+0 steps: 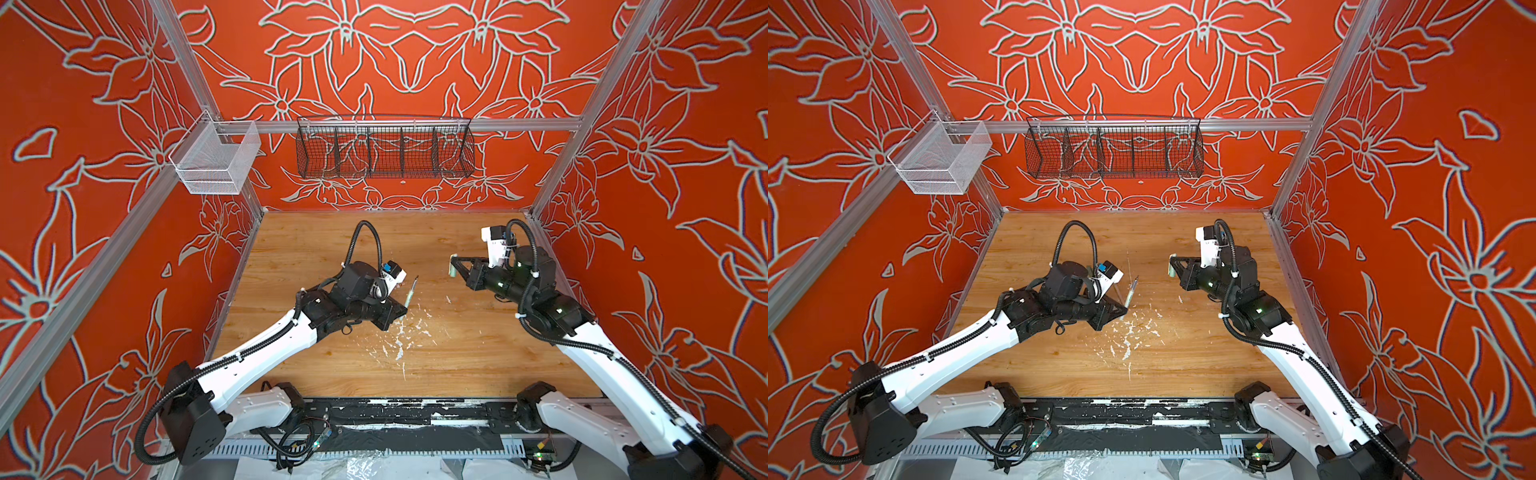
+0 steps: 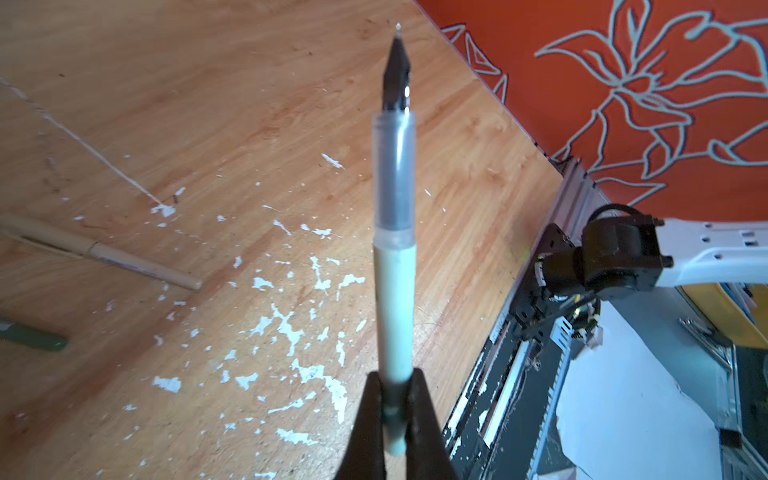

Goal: Insert the pens into the pen caps
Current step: 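Close the left gripper on the pen and lift it nib upward, then swing the left gripper's pen toward the right gripper while the right brings the cap closer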

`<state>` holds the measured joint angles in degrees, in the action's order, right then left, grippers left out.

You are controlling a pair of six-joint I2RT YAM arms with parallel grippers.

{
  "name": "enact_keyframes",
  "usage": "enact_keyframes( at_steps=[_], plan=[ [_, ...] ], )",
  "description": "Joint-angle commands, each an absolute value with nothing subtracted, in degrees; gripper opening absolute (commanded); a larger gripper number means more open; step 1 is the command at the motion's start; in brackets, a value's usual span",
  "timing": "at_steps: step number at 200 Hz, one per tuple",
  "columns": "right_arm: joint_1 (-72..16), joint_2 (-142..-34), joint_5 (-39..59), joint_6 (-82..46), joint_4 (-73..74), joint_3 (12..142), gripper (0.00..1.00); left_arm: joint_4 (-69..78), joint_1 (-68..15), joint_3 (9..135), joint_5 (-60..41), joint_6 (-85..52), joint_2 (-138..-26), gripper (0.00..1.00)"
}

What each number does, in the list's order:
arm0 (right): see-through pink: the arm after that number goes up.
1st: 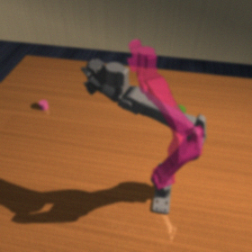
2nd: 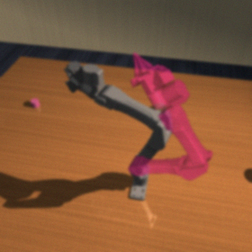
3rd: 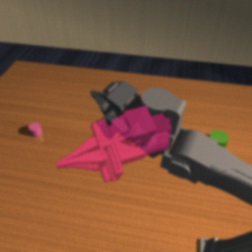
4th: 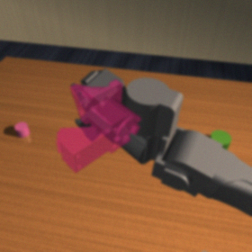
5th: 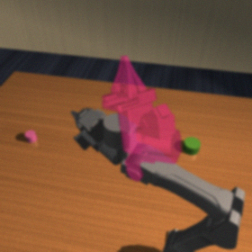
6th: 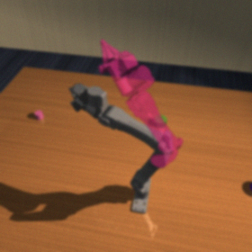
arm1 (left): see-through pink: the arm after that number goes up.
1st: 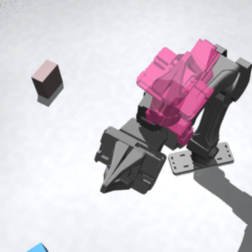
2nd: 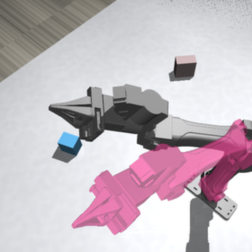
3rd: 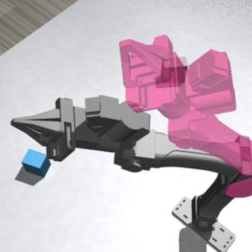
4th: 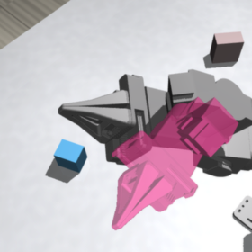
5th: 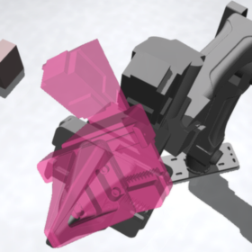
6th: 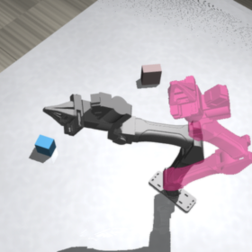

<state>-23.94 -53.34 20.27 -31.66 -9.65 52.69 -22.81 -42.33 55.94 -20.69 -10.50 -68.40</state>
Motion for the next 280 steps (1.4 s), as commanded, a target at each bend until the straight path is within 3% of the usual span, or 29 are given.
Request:
enact_keyframes(
  at_steps=[1, 140, 280],
  plan=[
    [-23.64, -51.39, 21.82, -35.02, -5.31, 53.44, 0.0, -21.44, -44.56, 58.47, -21.39, -8.64, -69.72, 0.0],
    [-23.64, -44.06, 21.65, -47.83, 14.17, 41.01, 0.0, -17.62, -52.29, 64.94, -16.3, -4.41, -73.76, 0.0],
    [-23.6, -40.06, 20.03, -47.07, 10.63, 40.98, 0.0, -17.56, -52.73, 65.04, -15.13, -4.08, -72.96, 0.0]
  ],
)
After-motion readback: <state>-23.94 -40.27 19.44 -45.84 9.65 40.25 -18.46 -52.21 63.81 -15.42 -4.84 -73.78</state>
